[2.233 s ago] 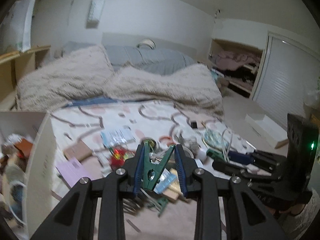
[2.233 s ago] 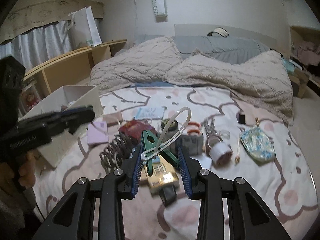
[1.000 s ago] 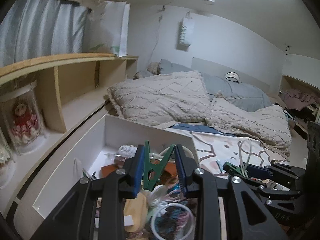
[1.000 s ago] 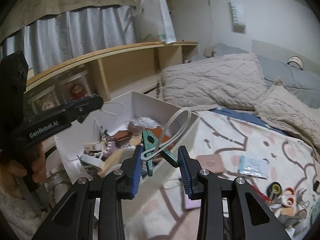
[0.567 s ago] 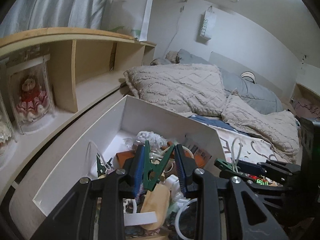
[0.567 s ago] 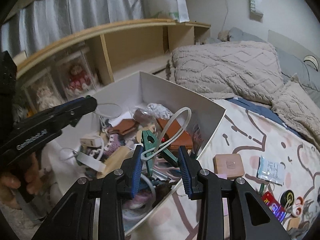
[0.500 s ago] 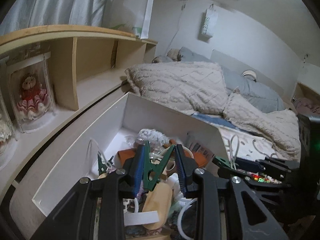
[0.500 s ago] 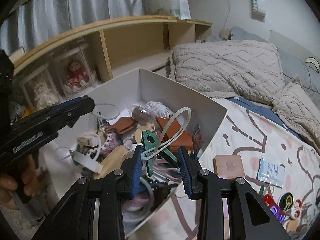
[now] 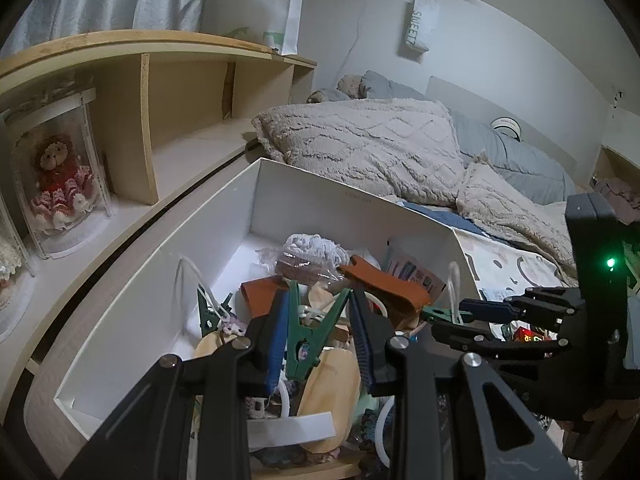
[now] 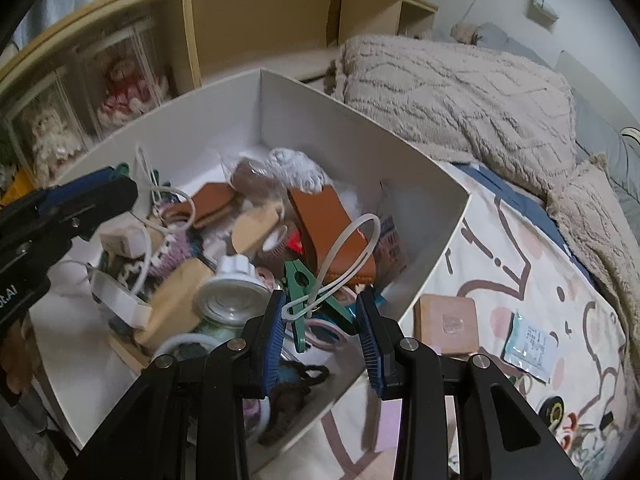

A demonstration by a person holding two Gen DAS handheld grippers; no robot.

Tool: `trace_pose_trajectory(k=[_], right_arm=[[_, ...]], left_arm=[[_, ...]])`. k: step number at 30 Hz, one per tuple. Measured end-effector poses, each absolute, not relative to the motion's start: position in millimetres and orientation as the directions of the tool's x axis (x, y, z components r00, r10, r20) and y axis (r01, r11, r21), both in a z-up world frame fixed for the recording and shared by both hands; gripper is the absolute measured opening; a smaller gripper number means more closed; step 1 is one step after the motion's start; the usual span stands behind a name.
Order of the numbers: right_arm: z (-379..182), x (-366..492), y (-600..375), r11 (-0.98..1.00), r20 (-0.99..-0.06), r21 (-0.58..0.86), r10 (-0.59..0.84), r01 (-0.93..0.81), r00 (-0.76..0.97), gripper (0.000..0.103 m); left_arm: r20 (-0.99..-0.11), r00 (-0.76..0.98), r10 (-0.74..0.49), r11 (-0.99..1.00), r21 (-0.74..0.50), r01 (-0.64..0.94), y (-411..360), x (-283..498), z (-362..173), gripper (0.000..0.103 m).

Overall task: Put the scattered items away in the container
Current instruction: 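Open both tools to drop the clothespins into the SHOES box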

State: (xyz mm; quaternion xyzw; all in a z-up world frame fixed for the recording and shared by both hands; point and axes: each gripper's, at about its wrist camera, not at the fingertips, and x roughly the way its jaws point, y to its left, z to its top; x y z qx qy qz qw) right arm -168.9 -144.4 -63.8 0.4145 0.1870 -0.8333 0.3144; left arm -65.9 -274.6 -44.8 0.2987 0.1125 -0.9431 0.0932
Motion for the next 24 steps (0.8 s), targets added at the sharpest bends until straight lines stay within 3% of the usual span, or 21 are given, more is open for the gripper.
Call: trace_pose_trajectory(k=[20, 21, 23, 24], right_arm=[[-53.4, -148.8, -127.7, -0.719, -0.783, 0.026, -0.447, 0.695, -0.433, 0.036], [-52.9, -147.4, -126.9, -0.718, -0.780, 0.035, -0.454, 0.695, -0.430, 0.036], [-52.4, -144.1, -126.1, -0.714, -0.777, 0.050, -0.467, 0.698, -0.422, 0.036], [-52.5, -142.2, -126.1, -0.710, -0.776, 0.055, -0.473, 0.702, -0.418, 0.036]], left_arm=[[-0.609, -0.766, -0.204, -0.954, -0.051, 0.294, -270.3, -78.7, -51.5, 0.031], [-0.611, -0.763, -0.213, -0.952, -0.045, 0.302, -270.6, -78.8, -51.6, 0.032], [-0.611, -0.760, -0.223, -0.951, -0.035, 0.307, -270.9, -78.0, -51.8, 0.058], [-0.608, -0.761, -0.225, -0.951, -0.034, 0.307, -271.0, -77.2, -51.3, 0.062]])
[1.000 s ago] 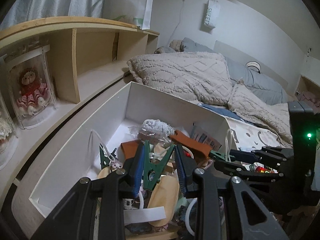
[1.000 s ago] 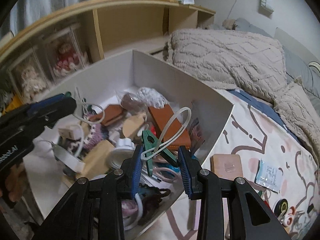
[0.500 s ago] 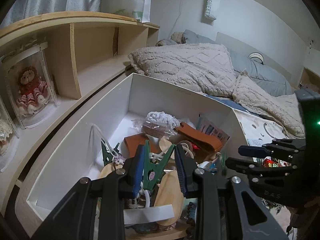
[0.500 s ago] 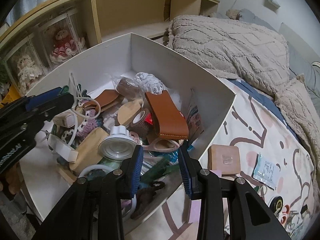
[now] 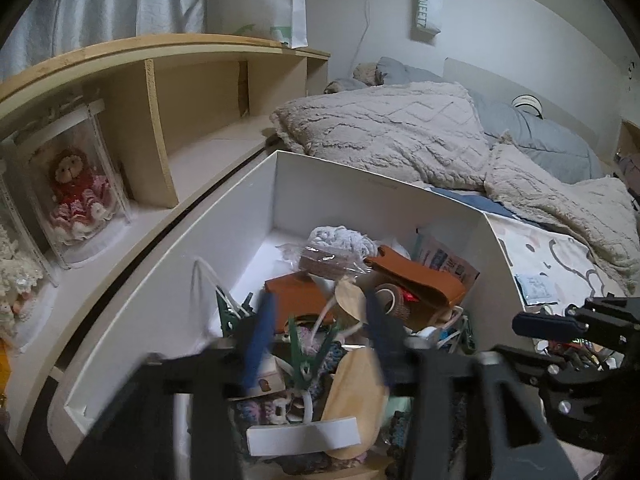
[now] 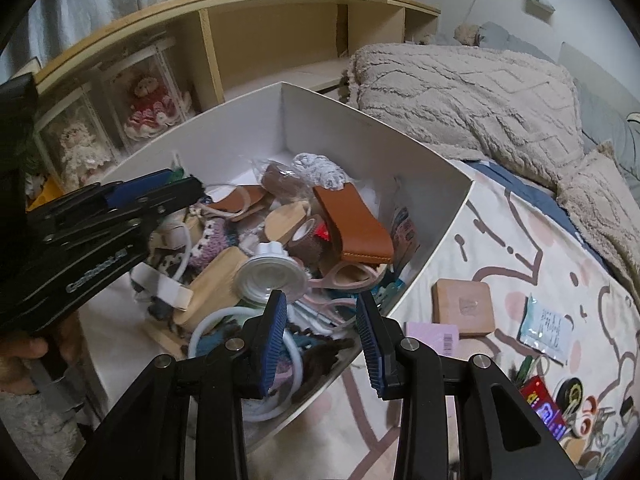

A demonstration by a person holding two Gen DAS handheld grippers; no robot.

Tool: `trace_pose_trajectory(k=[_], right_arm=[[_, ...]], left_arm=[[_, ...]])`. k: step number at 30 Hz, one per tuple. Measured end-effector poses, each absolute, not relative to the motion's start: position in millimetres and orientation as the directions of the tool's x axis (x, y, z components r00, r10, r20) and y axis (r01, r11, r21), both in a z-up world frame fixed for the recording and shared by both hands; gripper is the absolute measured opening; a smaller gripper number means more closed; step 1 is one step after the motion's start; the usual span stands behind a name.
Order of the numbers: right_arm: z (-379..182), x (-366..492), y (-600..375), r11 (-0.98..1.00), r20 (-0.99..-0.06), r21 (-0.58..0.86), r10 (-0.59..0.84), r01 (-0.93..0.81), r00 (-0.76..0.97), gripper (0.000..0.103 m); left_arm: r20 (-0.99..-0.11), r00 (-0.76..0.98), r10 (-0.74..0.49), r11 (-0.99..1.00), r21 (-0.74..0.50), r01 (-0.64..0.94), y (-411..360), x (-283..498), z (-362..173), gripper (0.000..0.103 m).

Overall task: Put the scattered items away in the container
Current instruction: 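Open both tools to drop the clothespins into the SHOES box, then withdraw both tools from the box back toward the bed items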

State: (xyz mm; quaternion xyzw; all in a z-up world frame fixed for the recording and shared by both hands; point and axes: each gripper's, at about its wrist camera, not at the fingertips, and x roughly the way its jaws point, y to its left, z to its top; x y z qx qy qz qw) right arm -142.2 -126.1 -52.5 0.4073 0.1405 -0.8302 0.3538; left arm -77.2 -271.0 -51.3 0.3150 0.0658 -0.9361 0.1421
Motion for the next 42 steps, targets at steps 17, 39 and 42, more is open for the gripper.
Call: trace_pose_trajectory(k=[17, 39, 42], right_arm=[[-49.3, -132.8, -122.2, -0.711, -0.751, 0.025, -0.478, 0.703, -0.456, 0.036], [-43.6, -112.7, -91.2, -0.767, -0.631, -0.095, -0.447, 0.635, -0.634, 0.103], [-39.0, -108.7, -84.5, -0.777, -0.609, -0.084, -0.456, 0.624, -0.649, 0.103]], left_arm=[[-0.585, -0.775, -0.239, -0.958, 0.013, 0.286, -256.5, -70.4, -42.6, 0.063], [-0.537, -0.795, -0.281, -0.950, 0.041, 0.309, -239.1, -57.9, -30.4, 0.103], [-0.533, -0.798, -0.281, -0.951, 0.043, 0.306, -235.4, -56.8, -29.2, 0.103]])
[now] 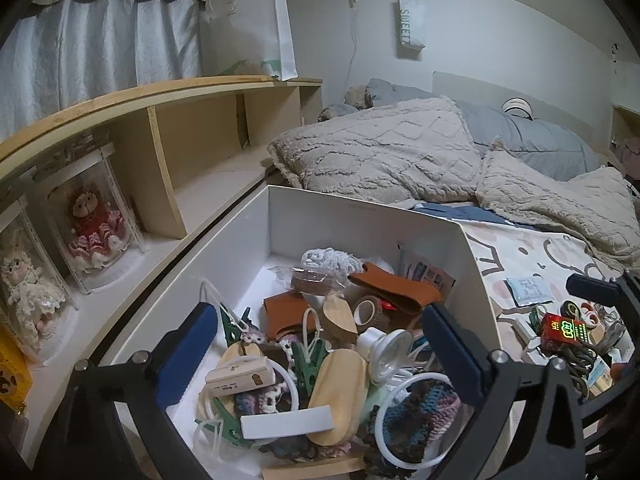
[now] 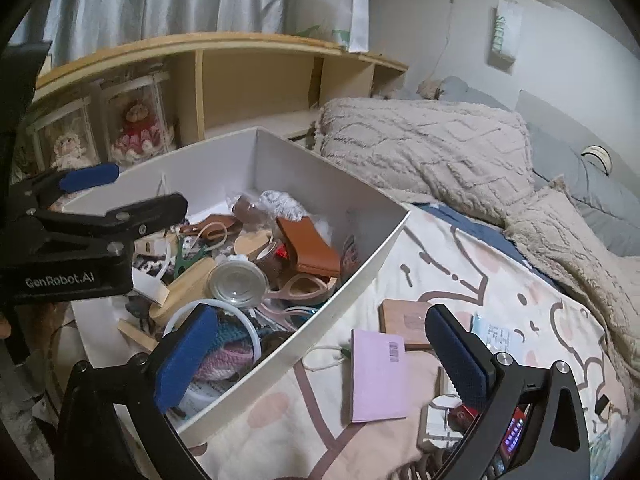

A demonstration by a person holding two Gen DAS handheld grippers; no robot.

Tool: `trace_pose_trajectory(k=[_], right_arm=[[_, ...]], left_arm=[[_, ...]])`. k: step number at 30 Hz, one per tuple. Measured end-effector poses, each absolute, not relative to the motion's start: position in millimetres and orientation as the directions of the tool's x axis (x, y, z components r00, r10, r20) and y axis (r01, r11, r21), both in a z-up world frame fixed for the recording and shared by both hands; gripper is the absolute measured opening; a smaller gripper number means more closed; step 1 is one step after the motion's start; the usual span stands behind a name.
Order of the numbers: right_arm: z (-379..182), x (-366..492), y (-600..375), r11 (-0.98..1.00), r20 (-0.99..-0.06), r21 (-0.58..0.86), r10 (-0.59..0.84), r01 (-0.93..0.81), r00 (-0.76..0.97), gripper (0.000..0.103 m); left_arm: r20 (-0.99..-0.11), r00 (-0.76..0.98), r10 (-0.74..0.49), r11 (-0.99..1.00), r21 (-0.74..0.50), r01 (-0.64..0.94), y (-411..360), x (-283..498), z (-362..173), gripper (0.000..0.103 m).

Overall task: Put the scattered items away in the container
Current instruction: 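Withdraw both tools from the box back toward the bed items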

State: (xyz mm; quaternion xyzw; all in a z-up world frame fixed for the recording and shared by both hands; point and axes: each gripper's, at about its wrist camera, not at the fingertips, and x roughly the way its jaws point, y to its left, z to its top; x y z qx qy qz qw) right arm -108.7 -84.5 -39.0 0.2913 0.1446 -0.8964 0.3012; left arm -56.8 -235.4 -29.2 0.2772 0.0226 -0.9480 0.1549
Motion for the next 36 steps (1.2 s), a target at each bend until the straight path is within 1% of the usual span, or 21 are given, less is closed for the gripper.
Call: trace_pose_trajectory(k=[6, 16, 27, 36], right_arm=[[-29.1, -102.9, -71.1, -0.790, -0.576, -0.067, -0.468, 0.610, -0.670, 0.103], [-19.7, -100.6, -39.1, -0.829, -0.545, -0.037, -0.451, 0.558, -0.706, 0.103], [-15.1, -95.9, 17.5, -0.886, -0.527, -0.048, -0.369, 0.461, -0.766, 0.103], [-17.2, -83.2, 75.1, -0.924, -0.535, -0.067, -0.286, 0.377, -0.795, 0.103]], left_arm=[[-0.508, -0.807, -0.300, -0.945, 0.042, 0.324, -231.6, -51.5, -24.1, 0.103], [-0.476, -0.834, -0.281, -0.951, 0.024, 0.307, -218.7, -45.9, -17.1, 0.103], [-0.480, -0.855, -0.196, -0.978, 0.027, 0.209, -179.3, -47.8, -18.9, 0.103], [-0.478, -0.872, -0.108, -0.993, 0.006, 0.120, -144.8, -46.5, -20.3, 0.103]])
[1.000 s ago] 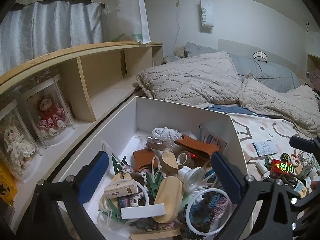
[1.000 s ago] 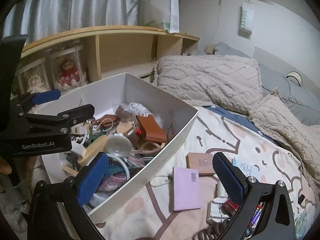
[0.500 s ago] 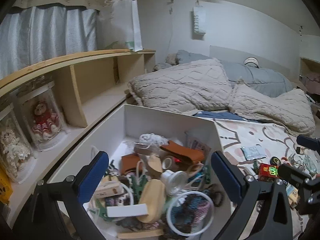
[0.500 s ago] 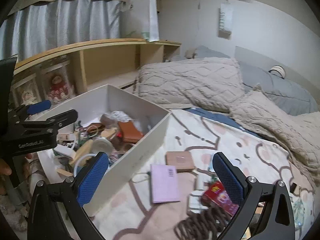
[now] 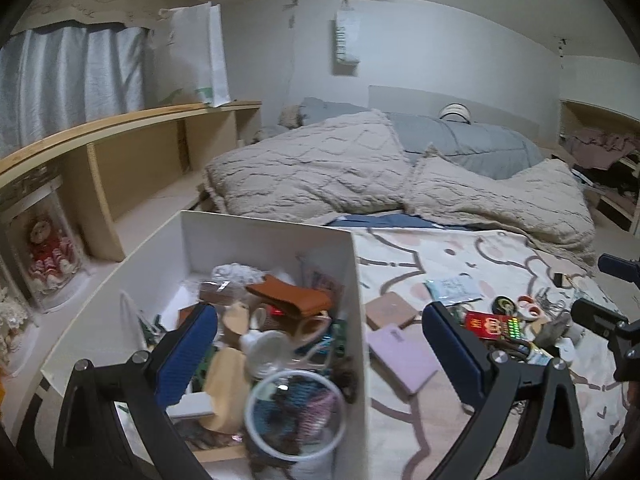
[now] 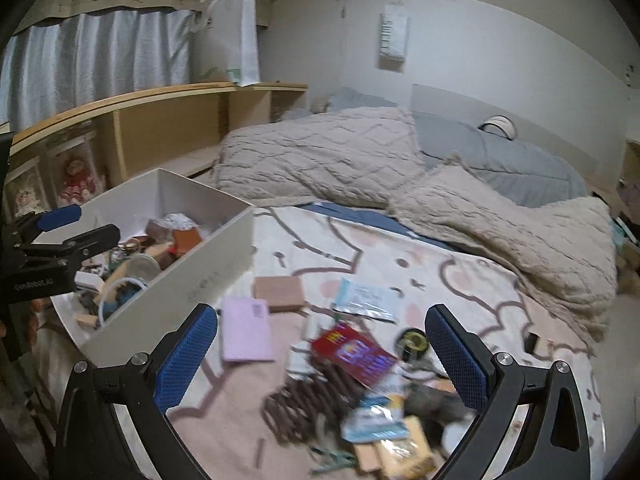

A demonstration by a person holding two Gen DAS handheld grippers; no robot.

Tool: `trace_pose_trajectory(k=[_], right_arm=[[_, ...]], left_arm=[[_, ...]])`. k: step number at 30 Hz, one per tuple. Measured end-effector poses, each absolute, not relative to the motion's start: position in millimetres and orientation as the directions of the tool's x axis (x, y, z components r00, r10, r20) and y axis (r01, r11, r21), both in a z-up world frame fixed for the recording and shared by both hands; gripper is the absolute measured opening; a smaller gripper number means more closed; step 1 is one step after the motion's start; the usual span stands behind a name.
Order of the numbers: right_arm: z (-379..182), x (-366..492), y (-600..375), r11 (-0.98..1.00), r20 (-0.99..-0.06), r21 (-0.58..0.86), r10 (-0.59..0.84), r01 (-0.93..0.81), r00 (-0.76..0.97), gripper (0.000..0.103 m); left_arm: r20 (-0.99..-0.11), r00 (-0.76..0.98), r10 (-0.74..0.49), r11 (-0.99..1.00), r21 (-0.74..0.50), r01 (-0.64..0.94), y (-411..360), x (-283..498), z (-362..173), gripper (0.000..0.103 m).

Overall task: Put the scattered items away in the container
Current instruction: 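Withdraw both tools from the box back toward the bed items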

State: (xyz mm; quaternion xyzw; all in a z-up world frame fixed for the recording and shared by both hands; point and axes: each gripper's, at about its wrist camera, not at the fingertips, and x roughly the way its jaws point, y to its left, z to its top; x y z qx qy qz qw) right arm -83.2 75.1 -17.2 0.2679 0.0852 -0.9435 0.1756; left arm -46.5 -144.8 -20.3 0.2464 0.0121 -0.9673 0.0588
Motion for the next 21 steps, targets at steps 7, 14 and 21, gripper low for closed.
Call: trace_pose_trajectory(k=[7, 14, 21], right_arm=[[-19.2, -67.7, 119.8, -0.943, -0.535, -0.111, -0.209, 0.313, -0.819, 0.103], [-27.0, -50.8, 163.5, -0.960, -0.527, -0.127, -0.146, 0.248, -0.837, 0.103], [-42.3, -42.3, 196.7, -0.976, -0.526, -0.119, -0.096, 0.184, -0.845, 0.103]], left_arm=[[-0.479, -0.876, -0.059, -0.996, -0.025, 0.081, -124.0, -46.3, -23.9, 0.103], [-0.478, -0.879, -0.009, -0.999, -0.023, 0.023, -95.3, -44.8, -30.4, 0.103], [-0.482, -0.872, 0.084, -0.996, -0.058, -0.064, -64.5, -44.7, -39.5, 0.103]])
